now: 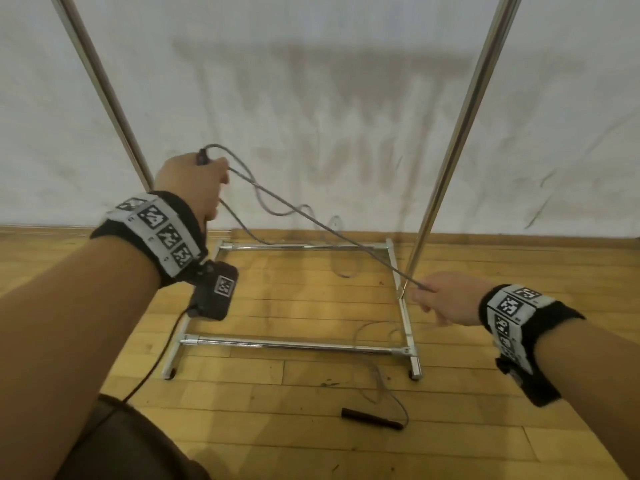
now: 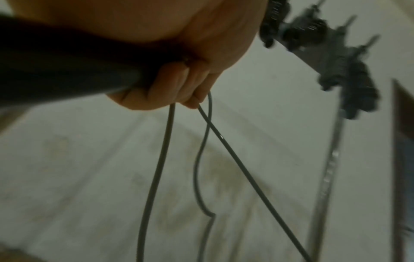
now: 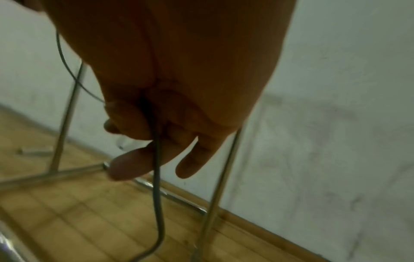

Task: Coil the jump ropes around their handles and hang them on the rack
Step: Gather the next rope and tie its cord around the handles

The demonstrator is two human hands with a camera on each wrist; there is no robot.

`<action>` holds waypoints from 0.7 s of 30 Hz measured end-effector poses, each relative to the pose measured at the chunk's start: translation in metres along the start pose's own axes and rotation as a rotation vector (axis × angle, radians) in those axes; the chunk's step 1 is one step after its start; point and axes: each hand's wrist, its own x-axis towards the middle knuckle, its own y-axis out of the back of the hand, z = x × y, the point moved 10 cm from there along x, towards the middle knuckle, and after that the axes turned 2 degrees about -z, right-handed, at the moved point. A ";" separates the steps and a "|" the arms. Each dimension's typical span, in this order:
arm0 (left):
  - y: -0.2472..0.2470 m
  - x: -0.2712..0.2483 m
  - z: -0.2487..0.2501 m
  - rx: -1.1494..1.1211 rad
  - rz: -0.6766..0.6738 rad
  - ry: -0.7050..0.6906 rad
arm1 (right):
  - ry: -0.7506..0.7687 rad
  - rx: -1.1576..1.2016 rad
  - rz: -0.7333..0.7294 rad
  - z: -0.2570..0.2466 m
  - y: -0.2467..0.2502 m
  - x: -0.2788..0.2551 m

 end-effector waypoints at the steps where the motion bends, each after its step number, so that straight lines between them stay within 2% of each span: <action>1: 0.014 0.008 -0.009 0.024 0.027 0.044 | -0.052 0.001 -0.037 0.015 -0.004 -0.002; 4: 0.023 0.016 -0.029 0.279 -0.043 0.062 | -0.113 0.081 0.008 0.034 0.007 -0.009; 6: 0.003 0.003 -0.020 0.423 -0.124 -0.040 | -0.076 0.207 0.073 0.016 0.024 -0.011; 7: -0.013 -0.008 -0.010 0.420 -0.177 -0.101 | -0.027 0.270 0.113 0.000 0.034 -0.012; 9: -0.055 -0.039 0.011 0.283 -0.377 -0.185 | 0.107 0.354 0.179 -0.038 0.056 -0.015; 12: -0.118 -0.102 0.036 0.084 -0.790 -0.254 | 0.228 0.458 0.207 -0.085 0.074 -0.023; 15: -0.144 -0.140 0.047 0.039 -1.004 -0.288 | 0.296 0.613 0.223 -0.110 0.084 -0.031; 17: -0.147 -0.140 0.046 0.052 -1.024 -0.295 | 0.308 0.715 0.206 -0.112 0.085 -0.031; 18: -0.144 -0.133 0.045 0.079 -0.984 -0.292 | 0.315 0.745 0.188 -0.112 0.084 -0.030; 21: -0.116 -0.085 0.042 0.076 -0.687 -0.264 | 0.295 0.772 0.142 -0.095 0.074 -0.020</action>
